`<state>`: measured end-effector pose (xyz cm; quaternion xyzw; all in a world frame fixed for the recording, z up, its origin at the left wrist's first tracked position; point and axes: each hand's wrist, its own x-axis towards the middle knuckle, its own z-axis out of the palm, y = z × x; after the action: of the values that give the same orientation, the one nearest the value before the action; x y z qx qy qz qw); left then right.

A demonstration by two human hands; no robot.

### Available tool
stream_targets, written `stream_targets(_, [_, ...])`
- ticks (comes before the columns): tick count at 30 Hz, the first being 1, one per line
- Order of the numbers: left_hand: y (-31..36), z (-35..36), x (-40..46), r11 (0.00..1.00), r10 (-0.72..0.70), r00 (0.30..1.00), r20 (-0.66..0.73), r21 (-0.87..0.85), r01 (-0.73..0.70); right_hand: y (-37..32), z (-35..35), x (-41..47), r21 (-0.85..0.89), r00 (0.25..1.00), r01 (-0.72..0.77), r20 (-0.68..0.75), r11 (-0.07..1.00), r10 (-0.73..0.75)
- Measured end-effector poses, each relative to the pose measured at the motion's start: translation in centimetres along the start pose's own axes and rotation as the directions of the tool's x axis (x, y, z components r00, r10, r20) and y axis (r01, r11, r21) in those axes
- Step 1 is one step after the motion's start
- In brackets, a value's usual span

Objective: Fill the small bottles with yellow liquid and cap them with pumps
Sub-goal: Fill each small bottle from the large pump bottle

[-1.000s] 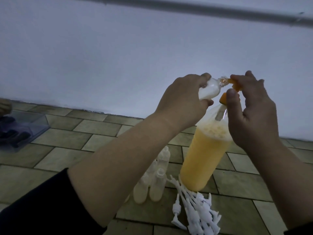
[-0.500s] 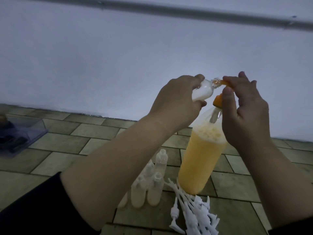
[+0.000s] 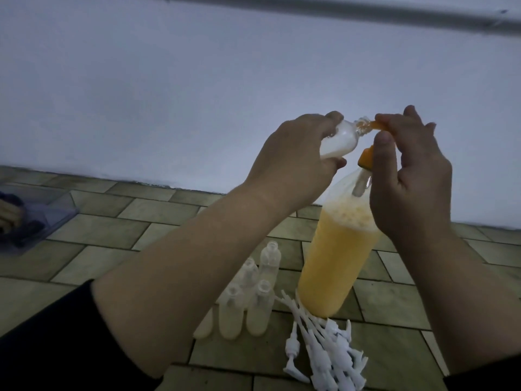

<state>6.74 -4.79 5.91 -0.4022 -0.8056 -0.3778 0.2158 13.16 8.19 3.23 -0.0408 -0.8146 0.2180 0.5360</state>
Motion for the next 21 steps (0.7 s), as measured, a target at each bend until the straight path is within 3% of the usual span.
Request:
stream_targets(8, [0.3,0.4,-0.3,1.000,0.026,0.999,-0.037,0.004,-0.026,0.4,0.5,-0.5,0.025,0.996,0.000,-0.094,1.000,0.002])
stream_targets(15, [0.2,0.2,-0.2,1.000,0.021,0.999,-0.029,-0.006,-0.021,-0.1,-0.2,-0.1,0.018,1.000,-0.006,-0.026,1.000,0.007])
stream_targets(21, [0.5,0.3,-0.2,0.999,0.042,0.997,-0.067,-0.008,-0.043,-0.2,0.4,-0.2,0.049,0.993,-0.004,-0.120,0.999,0.010])
